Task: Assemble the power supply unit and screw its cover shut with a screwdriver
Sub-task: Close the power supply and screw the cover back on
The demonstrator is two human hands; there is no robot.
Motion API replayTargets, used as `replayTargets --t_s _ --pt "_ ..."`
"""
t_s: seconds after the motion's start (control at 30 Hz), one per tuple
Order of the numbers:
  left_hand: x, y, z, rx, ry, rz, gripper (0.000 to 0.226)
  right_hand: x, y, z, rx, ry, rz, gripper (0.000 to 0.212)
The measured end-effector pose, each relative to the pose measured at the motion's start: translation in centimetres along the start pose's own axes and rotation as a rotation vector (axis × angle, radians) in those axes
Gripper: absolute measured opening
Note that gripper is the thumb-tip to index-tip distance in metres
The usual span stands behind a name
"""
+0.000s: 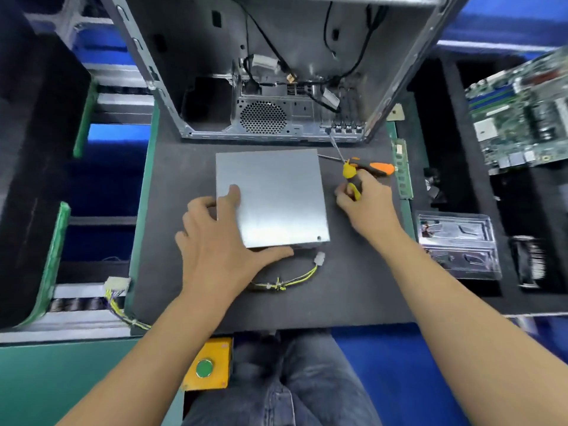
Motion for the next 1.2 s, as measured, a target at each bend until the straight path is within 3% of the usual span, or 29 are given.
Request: replayTargets --t_s 0.1,0.2,0.3,0.37,0.4,0.57,0.73,0.97,1.07,1.2 --pt "0.0 -0.1 0.7 -0.032 0.061 -0.089 0.122 0.4 0.2 0.1 -0.08 0.021 -0.004 0.025" --pt "0.2 0.6 1.2 -0.053 0.076 -0.282 0.114 1.1 -0.1 0.6 -0.196 0.081 -0.032 0.029" --pt "0.1 2.0 1.3 0.029 0.118 -0.49 0.065 2.8 -1.3 1.5 -0.46 0.079 -0.03 0.034" --pt "-0.3 3.0 1.0 0.09 0.166 -0.61 0.026 4.6 -2.2 1.7 -0.625 -0.003 0.004 0.035" --pt "-0.5 3.5 0.9 0.137 0.159 -0.623 0.018 5.5 -2.6 1.6 -0.656 -0.047 0.021 0.036" --pt "-1.8 6.1 0.3 0.251 0.013 -0.639 0.014 8.3 -4.0 0.2 -0.687 -0.187 0.105 0.038" --pt "-2.0 6.3 0.6 0.309 -0.029 -0.712 0.016 8.2 -4.9 0.6 -0.738 -0.157 0.12 0.038" --pt "-1.2 5.9 0.5 0.469 -0.028 -0.618 0.009 8.1 -5.2 0.4 -0.768 -0.227 0.09 0.036" --pt "-0.8 5.3 0.5 0.362 -0.03 -0.627 0.004 8.3 -4.8 0.4 -0.716 -0.22 0.047 0.034" --pt "-0.6 4.9 0.7 0.097 -0.052 -0.694 0.003 8.4 -3.2 1.1 -0.632 -0.059 0.008 0.033"
Point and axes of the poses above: each hand's wrist, its own x-axis away from the middle knuckle, its own z-axis out of the back of the hand, y = z × x, the point moved 1 cm from there along -x, towards the middle knuckle, and after that the axes turned 15 degrees about -y, right-handed, at the moved point
